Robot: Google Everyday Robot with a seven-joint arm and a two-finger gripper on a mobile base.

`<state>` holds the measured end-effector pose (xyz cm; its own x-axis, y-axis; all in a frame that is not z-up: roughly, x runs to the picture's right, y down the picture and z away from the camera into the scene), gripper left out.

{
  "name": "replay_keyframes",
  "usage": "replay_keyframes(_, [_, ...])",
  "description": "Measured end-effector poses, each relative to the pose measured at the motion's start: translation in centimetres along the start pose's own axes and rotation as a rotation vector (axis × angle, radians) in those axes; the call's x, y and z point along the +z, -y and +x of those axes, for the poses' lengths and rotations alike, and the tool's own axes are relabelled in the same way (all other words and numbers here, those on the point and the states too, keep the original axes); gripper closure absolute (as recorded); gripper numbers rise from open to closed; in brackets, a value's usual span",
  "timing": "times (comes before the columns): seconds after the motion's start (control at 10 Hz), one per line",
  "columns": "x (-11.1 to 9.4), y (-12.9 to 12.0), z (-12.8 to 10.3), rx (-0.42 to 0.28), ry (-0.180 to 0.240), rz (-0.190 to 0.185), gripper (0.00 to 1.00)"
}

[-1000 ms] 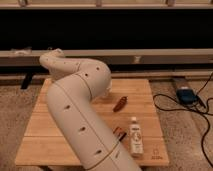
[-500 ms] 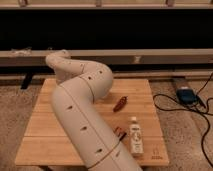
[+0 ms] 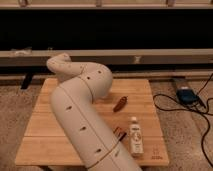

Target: Push the ceramic bowl across the table

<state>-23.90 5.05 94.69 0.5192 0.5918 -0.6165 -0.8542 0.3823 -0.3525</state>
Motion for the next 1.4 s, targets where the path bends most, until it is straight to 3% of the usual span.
replay_keyframes(0.3, [0.0, -0.5, 1.4, -0.052, -0.008, 0.004, 0.2])
replay_keyframes(0.7, [0.4, -2.6, 5.1, -0.185, -0.016, 0.004, 0.2])
replay_keyframes(1.4, [0.5, -8.9, 12.5, -0.561, 0.021, 0.026, 0.2])
